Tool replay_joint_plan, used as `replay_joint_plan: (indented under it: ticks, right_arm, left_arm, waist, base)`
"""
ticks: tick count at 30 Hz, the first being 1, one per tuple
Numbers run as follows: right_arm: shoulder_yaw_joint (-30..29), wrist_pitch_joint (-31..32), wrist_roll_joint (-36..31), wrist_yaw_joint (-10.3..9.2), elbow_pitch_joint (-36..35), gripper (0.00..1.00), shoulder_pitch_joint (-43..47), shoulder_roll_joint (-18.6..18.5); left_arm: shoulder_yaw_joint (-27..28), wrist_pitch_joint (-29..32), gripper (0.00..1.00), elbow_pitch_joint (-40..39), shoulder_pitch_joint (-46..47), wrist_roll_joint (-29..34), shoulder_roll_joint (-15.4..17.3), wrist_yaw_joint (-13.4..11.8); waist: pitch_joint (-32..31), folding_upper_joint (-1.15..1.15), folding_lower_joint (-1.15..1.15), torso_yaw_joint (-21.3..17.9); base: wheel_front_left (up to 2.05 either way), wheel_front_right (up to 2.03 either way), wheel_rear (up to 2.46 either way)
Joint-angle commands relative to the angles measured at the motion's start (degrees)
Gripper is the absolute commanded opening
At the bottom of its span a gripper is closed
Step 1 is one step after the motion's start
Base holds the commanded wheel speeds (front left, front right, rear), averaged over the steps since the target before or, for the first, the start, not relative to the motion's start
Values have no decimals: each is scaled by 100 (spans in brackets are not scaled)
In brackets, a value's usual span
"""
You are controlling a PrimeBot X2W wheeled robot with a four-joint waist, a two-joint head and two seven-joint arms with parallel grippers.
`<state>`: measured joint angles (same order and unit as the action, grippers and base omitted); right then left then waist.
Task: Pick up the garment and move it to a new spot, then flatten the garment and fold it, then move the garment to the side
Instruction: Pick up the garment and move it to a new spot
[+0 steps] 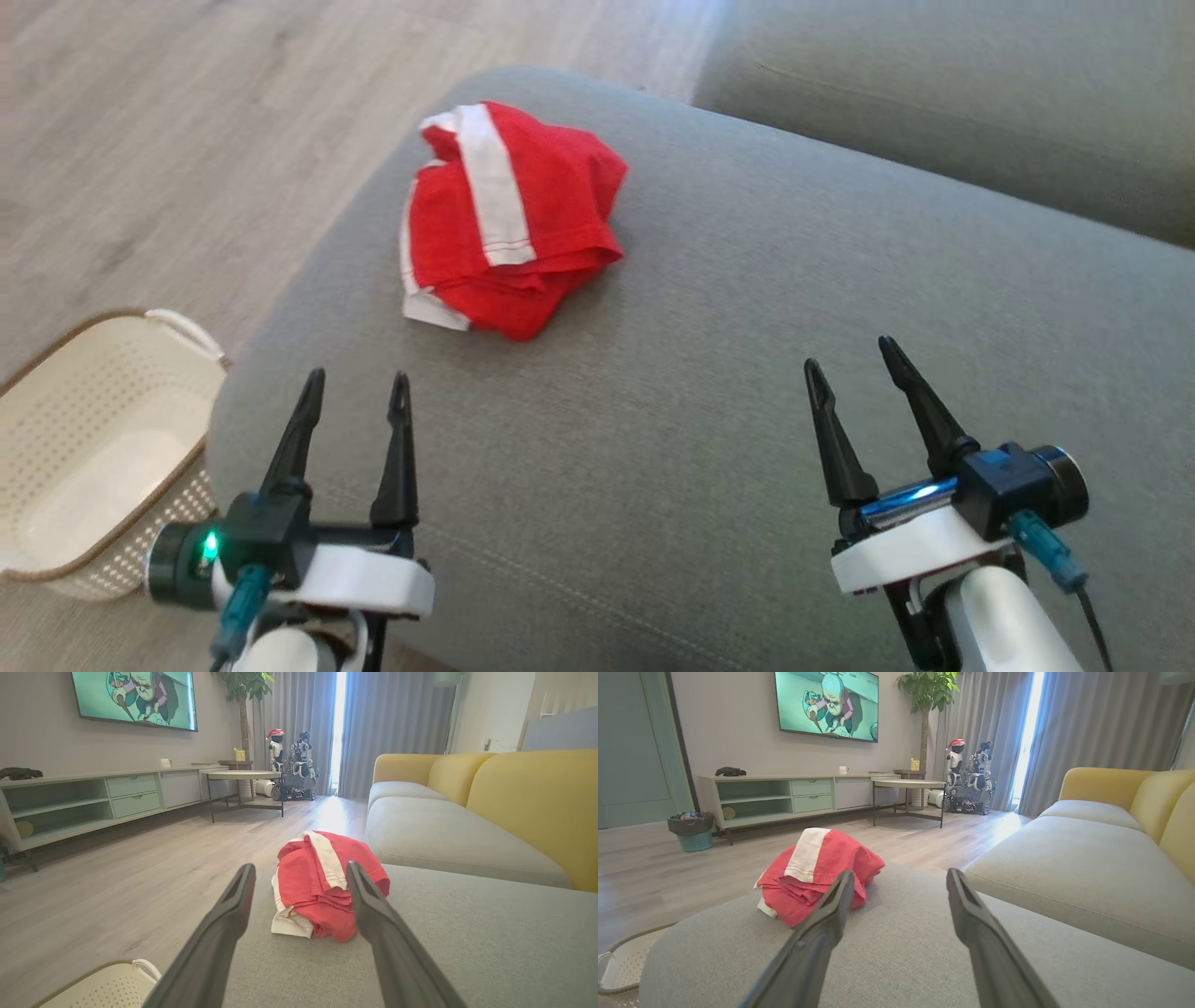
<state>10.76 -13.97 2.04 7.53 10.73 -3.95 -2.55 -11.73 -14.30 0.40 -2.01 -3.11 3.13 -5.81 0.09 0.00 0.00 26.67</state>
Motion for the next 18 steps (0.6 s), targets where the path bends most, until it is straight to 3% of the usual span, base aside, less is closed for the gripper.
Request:
replay_joint_plan:
  ticks: [1, 18]
  right_arm:
    - [154, -73, 53, -4, -148, 100, -73, -32]
    - [261, -92, 125, -4, -108, 100, -24, -32]
  left_arm:
    - [279, -70, 100, -245, 159, 6, -23, -26]
    - [512, -70, 100, -232, 81, -151, -24, -41]
  waist:
    - [-92, 0, 0, 114]
    - [-147, 0, 0, 65]
  base:
    - [0, 0, 0]
    - [0, 0, 0]
